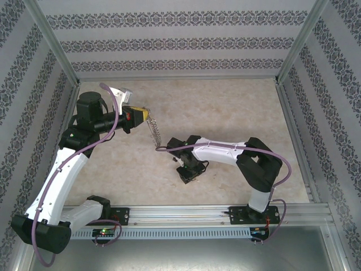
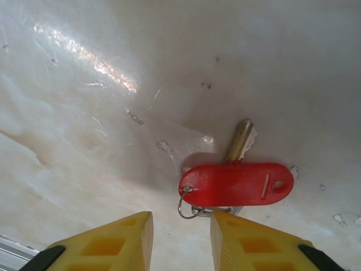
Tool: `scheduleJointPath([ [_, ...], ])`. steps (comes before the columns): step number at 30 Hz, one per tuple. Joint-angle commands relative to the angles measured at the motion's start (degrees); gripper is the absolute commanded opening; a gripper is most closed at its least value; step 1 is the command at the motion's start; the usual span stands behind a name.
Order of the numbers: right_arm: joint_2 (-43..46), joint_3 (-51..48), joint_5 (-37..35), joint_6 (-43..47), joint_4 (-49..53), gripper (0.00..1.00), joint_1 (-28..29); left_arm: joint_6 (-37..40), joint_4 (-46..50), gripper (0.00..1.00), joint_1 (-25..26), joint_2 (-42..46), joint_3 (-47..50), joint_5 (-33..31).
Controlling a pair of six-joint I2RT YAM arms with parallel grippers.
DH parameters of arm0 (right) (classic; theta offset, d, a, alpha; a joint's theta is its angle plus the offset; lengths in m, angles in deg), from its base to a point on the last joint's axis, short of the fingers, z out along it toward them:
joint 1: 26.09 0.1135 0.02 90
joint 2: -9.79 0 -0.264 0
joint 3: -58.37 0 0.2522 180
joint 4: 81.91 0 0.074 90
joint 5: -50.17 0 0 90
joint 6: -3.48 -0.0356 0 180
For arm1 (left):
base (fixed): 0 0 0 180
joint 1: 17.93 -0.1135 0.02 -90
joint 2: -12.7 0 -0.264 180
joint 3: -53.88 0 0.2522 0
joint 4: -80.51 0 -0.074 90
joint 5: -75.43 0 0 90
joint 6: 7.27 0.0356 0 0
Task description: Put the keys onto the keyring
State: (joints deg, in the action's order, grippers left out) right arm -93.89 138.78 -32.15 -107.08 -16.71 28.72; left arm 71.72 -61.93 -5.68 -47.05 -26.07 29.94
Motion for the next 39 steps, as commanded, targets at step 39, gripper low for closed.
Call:
scheduleJointPath([
  [39,1.90,0.14,-1.39,-0.97,0.26,0.04,-0.30,-1.21,-1.21,0.00,-0.94,0.12,-0.11,0.88],
])
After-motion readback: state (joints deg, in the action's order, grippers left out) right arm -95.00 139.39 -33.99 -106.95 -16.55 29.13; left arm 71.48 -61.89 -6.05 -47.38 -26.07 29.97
